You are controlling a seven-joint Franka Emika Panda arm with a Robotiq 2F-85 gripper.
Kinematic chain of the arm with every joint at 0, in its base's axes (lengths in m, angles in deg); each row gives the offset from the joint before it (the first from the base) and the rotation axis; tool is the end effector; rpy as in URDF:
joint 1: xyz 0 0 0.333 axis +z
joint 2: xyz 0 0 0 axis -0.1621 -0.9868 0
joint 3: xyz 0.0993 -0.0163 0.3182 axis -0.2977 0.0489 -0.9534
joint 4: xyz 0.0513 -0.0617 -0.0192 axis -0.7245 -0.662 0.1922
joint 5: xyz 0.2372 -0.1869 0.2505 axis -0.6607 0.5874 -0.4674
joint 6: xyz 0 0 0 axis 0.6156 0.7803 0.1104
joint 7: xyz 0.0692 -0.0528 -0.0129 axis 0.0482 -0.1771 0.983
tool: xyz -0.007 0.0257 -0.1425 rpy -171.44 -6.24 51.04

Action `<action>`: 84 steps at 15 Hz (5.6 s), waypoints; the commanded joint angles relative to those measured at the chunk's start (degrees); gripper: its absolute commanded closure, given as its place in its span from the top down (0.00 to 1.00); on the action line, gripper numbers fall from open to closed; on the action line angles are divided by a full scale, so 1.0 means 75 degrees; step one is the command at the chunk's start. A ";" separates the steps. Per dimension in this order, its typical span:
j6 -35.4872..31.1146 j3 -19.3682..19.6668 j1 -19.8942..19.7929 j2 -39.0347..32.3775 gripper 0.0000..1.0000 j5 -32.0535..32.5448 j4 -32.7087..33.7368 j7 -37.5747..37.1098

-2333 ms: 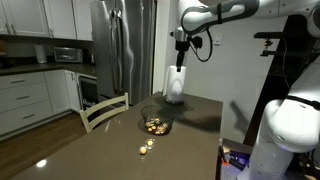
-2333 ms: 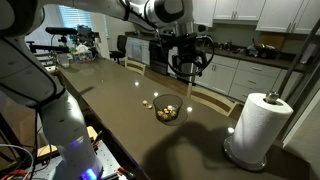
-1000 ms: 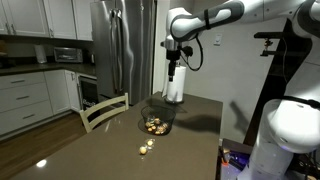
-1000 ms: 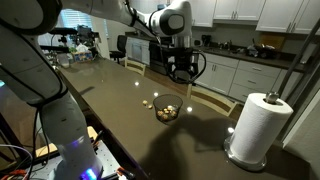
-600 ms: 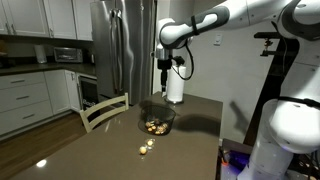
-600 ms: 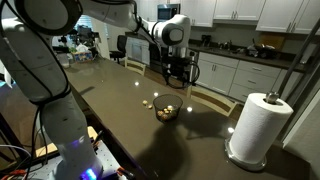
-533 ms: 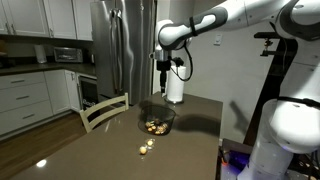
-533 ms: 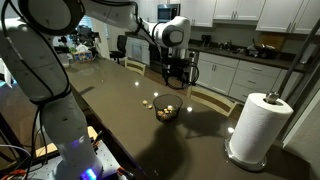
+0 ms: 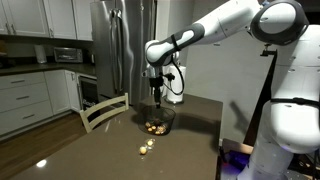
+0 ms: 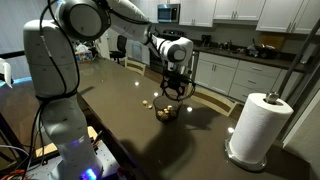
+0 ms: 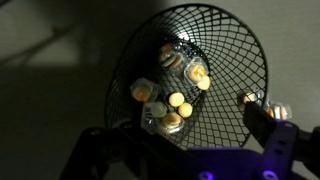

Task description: Take a packet out of the basket and put it on the counter

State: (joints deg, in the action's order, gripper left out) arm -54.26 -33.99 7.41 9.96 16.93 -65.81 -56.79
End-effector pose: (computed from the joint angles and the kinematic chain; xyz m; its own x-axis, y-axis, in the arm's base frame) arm 0.5443 -0.0655 0.3632 0.8942 0.4094 -0.1813 0.3862 -0.9101 -0.1500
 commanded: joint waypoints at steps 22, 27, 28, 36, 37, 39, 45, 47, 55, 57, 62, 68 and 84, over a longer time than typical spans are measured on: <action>0.0845 -0.0719 -0.0579 -0.2039 1.00 -0.0355 0.0615 -0.0226; 0.0985 -0.0721 -0.0578 -0.2207 0.98 -0.0330 0.0624 -0.0384; 0.1011 -0.0725 -0.0587 -0.2231 0.74 -0.0337 0.0629 -0.0396; 0.1181 -0.0725 -0.0606 -0.2247 0.28 -0.0336 0.0680 -0.0448; 0.1177 -0.0727 -0.0602 -0.2239 0.22 -0.0334 0.0678 -0.0454; 0.1174 -0.0733 -0.0585 -0.2210 0.09 -0.0328 0.0665 -0.0480; 0.1137 -0.0768 -0.0542 -0.2000 0.02 -0.0295 0.0653 -0.0575; 0.1128 -0.0779 -0.0535 -0.1942 0.04 -0.0291 0.0674 -0.0583; 0.1109 -0.0802 -0.0461 -0.1550 0.03 -0.0222 0.0678 -0.0684; 0.1081 -0.0813 -0.0409 -0.1355 0.04 -0.0175 0.0641 -0.0760; 0.0941 -0.0918 -0.0254 -0.0692 0.03 -0.0087 0.0486 -0.0841; 0.0760 -0.1123 0.0180 0.0126 0.03 0.0031 0.0195 -0.0824; -0.0477 -0.1890 0.1011 0.0451 0.03 -0.0278 -0.1058 0.0515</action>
State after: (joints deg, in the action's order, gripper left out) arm -54.38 -47.92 14.97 11.81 15.69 -71.09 -57.00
